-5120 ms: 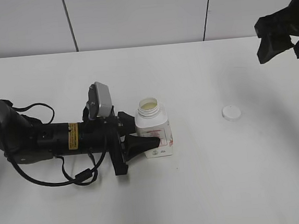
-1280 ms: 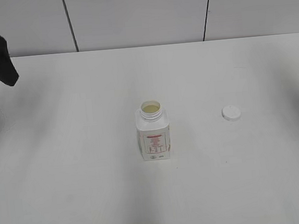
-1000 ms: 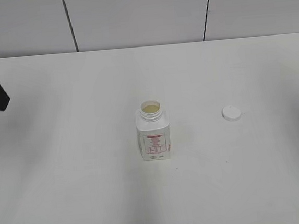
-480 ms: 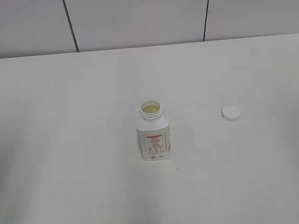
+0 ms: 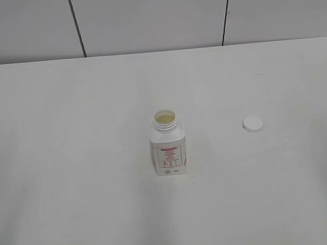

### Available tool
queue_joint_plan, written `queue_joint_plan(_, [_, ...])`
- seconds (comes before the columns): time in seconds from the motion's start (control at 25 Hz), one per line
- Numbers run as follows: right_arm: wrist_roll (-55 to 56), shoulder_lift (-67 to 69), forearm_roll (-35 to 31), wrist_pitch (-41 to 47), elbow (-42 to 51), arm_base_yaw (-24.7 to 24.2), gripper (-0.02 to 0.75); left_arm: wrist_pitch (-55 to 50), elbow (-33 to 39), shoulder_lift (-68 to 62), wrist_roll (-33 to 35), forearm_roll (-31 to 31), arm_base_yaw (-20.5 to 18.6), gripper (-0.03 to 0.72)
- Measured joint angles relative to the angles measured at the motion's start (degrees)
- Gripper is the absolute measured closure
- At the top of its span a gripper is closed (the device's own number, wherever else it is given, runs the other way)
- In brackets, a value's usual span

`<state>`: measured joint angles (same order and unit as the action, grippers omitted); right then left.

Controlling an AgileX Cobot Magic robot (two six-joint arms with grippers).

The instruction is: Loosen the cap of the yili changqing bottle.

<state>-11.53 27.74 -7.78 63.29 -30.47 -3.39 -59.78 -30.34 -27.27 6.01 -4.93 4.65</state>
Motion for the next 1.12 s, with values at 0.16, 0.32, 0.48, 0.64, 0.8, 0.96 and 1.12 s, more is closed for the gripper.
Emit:
queue_joint_plan(0.16, [0.12,-1.93,-0.40,-0.05,0.65,0.62,0.175,-0.23,0.30,8.50,-0.40,0.96,0.00,0.116])
queue_joint_plan(0.32, [0.12,-5.26,-0.57,-0.05,0.65,0.82,0.176,-0.36,0.30,16.70,-0.46,1.04,0.00,0.116])
queue_joint_plan(0.48, [0.12,-10.52,-0.57,-0.05,0.65,0.82,0.176,-0.54,0.30,22.95,-0.88,1.11,0.00,0.116])
queue_joint_plan(0.64, [0.12,-17.31,-0.50,-0.05,0.69,0.82,0.176,-0.68,0.30,27.16,-1.83,1.30,0.00,0.117])
queue_joint_plan(0.8, [0.18,-23.83,-0.32,-0.11,0.90,0.82,0.176,-0.80,0.30,27.67,-2.43,1.42,0.00,0.117])
queue_joint_plan(0.96, [0.18,-27.99,-0.25,-0.11,0.94,0.82,0.176,-0.80,0.30,27.67,-2.64,1.45,0.00,0.117])
queue_joint_plan(1.12, [0.18,-28.22,-0.07,-0.19,0.94,0.82,0.176,-0.81,0.30,27.67,-2.99,1.55,0.00,0.118])
